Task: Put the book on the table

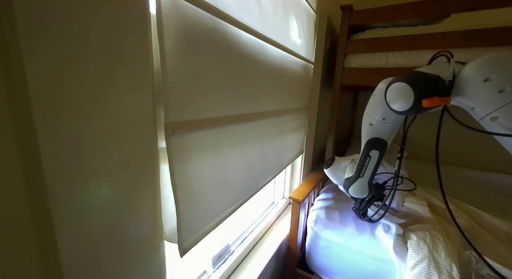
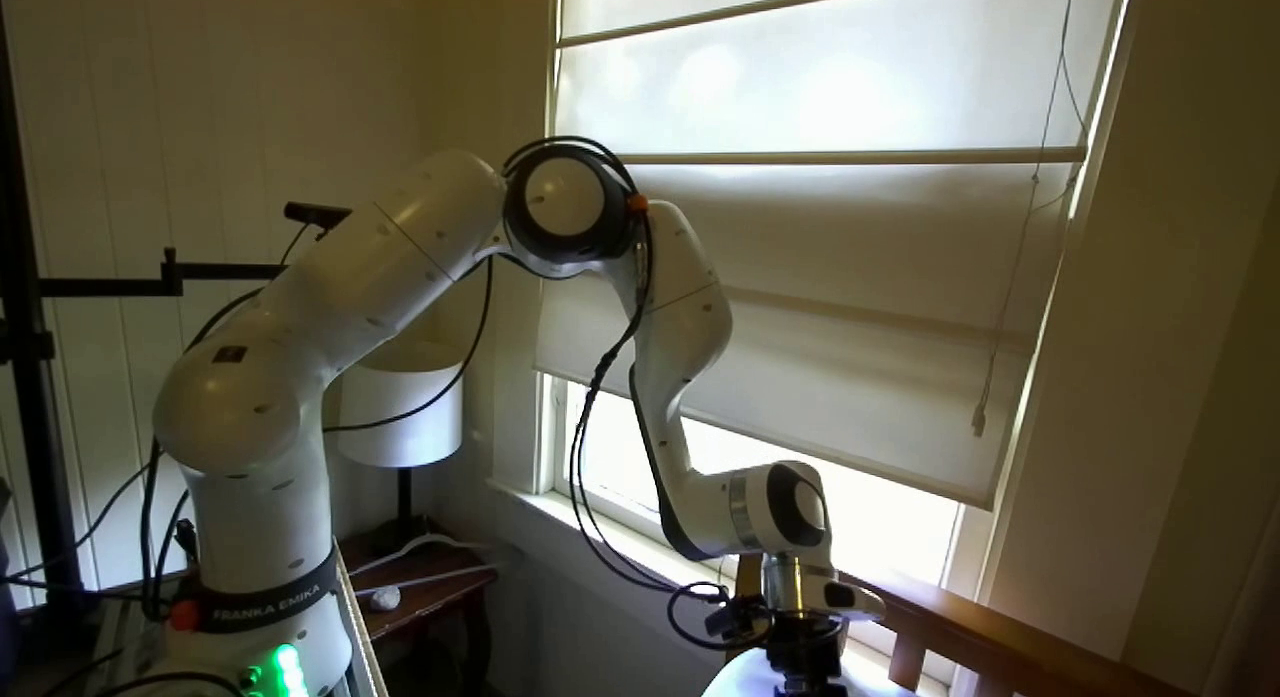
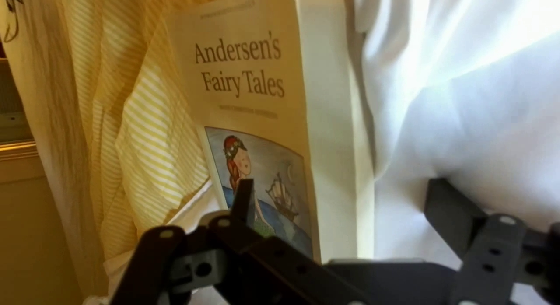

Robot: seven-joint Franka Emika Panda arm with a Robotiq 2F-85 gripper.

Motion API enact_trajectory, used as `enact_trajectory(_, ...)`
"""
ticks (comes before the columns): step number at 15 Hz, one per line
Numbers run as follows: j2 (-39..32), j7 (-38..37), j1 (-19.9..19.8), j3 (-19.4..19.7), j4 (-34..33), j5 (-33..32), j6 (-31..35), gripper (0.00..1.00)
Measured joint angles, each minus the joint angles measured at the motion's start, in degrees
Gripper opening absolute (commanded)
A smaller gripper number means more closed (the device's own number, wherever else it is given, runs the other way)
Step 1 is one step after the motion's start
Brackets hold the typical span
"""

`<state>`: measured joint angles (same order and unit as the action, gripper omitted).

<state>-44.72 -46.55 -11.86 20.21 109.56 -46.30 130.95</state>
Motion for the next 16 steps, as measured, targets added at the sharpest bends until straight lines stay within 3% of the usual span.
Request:
enact_trajectory(7,-5.33,-0.73,-0.08,2.73,-5.21,1.15,-9.56,1.0)
enact_trajectory(8,-5.99,-0.73,-0.16,2.99,-5.66,1.15,-10.61,0.75)
enact_trajectory(9,-6.62,-0.73,-0.29,3.08,-6.13,1.15,-11.42,0.74)
enact_trajectory(16,-8.12,-0.73,-0.47,3.07,-7.26,1.15,-13.01,0.24)
